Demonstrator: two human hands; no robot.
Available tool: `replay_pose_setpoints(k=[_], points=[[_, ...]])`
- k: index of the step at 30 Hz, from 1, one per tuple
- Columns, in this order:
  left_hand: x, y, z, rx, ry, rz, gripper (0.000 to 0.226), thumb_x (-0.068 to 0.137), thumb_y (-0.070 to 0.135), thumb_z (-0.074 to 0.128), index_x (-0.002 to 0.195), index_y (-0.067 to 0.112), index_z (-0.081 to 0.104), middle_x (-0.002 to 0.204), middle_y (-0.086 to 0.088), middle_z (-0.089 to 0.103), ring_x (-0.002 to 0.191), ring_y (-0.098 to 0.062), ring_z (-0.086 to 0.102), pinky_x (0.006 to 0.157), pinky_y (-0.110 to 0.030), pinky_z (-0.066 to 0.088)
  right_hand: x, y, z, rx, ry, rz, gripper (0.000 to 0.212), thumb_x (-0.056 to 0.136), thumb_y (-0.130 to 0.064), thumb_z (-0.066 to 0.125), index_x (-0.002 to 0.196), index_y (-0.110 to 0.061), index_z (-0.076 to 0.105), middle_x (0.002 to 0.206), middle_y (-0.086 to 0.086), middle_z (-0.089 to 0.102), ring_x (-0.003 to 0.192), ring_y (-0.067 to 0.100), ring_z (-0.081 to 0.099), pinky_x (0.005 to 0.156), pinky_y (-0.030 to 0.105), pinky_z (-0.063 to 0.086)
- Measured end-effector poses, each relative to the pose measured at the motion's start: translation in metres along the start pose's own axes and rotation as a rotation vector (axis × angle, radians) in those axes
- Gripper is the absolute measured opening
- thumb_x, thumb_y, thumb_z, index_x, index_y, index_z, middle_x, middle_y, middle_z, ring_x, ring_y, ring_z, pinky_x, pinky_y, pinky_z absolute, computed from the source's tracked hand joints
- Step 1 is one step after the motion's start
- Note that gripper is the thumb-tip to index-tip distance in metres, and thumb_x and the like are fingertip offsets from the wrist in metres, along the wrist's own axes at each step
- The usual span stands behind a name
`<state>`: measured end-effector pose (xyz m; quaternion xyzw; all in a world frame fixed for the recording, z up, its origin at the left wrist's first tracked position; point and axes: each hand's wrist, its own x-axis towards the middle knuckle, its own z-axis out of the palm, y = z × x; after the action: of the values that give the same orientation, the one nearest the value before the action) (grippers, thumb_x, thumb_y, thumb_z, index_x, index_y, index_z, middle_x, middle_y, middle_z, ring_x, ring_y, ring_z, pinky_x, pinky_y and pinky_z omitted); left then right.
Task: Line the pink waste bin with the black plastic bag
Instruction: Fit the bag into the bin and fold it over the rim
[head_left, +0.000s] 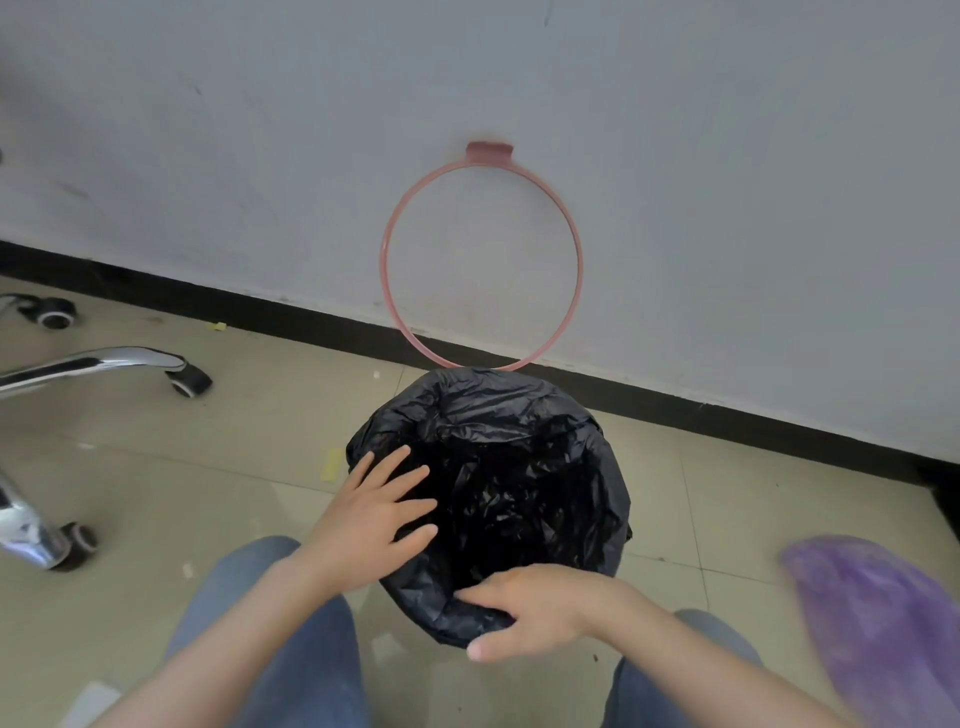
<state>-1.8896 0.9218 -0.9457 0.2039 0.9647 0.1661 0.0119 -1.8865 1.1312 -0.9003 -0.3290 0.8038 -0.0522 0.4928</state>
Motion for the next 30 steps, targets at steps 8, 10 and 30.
replay_pose_setpoints(k=[8, 10, 30], points=[[0.005, -0.006, 0.012, -0.016, 0.021, -0.060, 0.036, 0.079, 0.040, 0.041, 0.074, 0.030, 0.075, 0.121, -0.004, 0.065, 0.130, -0.022, 0.024, 0.113, -0.022, -0.009, -0.013, 0.017, 0.020, -0.241, 0.303, 0.017, 0.076, 0.082, -0.061, 0.039, 0.142, -0.020, 0.019, 0.141, 0.011, 0.040, 0.128, 0.029, 0.035, 0.108, 0.039, 0.030], [0.015, -0.008, 0.006, -0.018, 0.039, -0.044, 0.040, 0.081, 0.045, 0.039, 0.068, 0.032, 0.075, 0.125, -0.005, 0.063, 0.131, -0.022, 0.021, 0.112, -0.021, -0.011, -0.017, 0.020, 0.026, -0.285, 0.341, 0.048, 0.069, 0.085, -0.057, 0.035, 0.141, -0.018, 0.023, 0.132, 0.014, 0.049, 0.120, 0.031, 0.043, 0.103, 0.039, 0.034], [0.057, 0.028, -0.003, -0.320, 0.094, -0.744, 0.071, 0.092, 0.038, 0.041, 0.144, 0.005, 0.004, 0.156, -0.014, 0.005, 0.142, -0.032, 0.009, 0.114, -0.042, 0.020, -0.001, 0.091, -0.104, 0.420, 1.306, 0.258, 0.027, 0.089, -0.024, 0.043, 0.086, -0.006, 0.064, 0.093, 0.020, 0.067, 0.088, 0.032, 0.059, 0.083, 0.041, 0.045]])
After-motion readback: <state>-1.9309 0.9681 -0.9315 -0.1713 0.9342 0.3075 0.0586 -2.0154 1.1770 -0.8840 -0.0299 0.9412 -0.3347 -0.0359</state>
